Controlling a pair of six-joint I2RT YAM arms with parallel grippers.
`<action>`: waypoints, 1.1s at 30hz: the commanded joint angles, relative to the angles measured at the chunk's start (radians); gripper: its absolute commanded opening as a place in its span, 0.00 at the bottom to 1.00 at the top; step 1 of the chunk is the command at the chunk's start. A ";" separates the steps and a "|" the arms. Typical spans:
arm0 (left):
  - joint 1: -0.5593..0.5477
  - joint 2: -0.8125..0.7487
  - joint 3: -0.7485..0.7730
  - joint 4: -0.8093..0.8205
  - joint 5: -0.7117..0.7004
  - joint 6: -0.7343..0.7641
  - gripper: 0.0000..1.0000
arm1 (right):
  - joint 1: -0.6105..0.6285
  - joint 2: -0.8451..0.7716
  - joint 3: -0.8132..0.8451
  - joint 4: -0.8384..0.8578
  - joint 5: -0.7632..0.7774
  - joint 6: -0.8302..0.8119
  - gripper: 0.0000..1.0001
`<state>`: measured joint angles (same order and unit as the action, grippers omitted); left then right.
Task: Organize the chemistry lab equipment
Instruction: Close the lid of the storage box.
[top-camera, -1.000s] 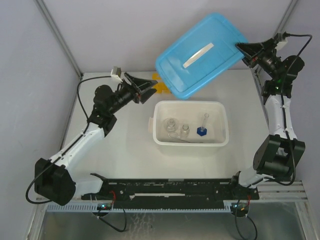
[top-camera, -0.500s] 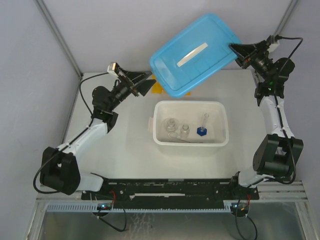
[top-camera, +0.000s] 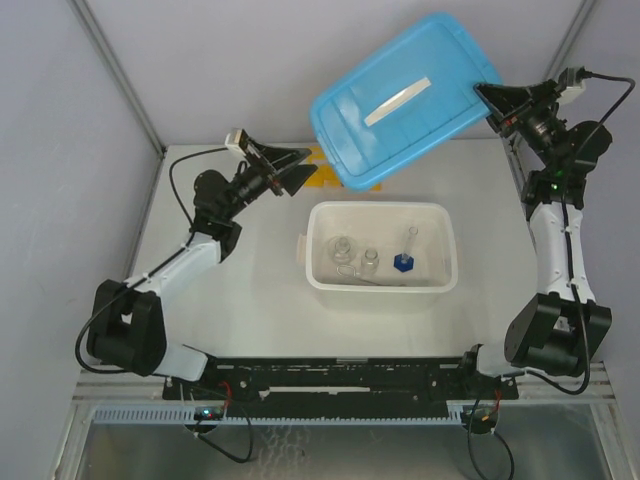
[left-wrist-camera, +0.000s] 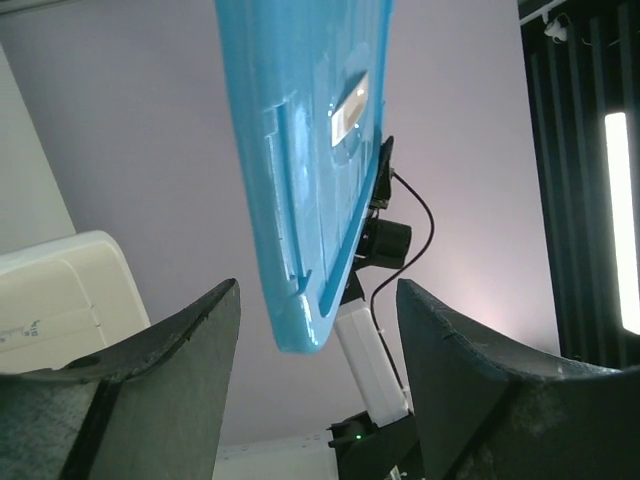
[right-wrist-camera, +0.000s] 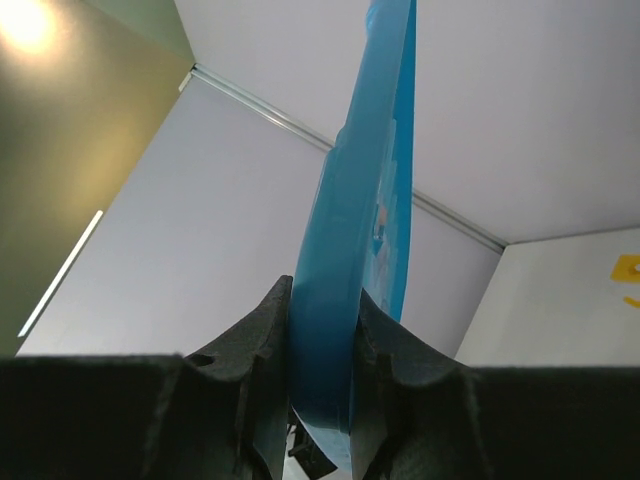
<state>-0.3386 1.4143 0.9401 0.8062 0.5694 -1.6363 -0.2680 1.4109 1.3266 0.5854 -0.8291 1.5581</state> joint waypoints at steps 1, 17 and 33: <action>0.005 0.041 0.032 0.022 0.033 0.033 0.68 | 0.004 -0.039 0.016 0.003 0.013 -0.021 0.00; -0.008 0.153 0.139 0.139 0.010 -0.037 0.67 | 0.052 -0.084 -0.014 -0.039 0.014 -0.051 0.00; -0.037 0.264 0.160 0.446 0.027 -0.244 0.02 | 0.069 -0.107 -0.028 -0.166 0.027 -0.140 0.04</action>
<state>-0.3851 1.6665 1.0496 1.1229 0.5770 -1.8061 -0.1841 1.3575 1.2869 0.4324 -0.8211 1.4803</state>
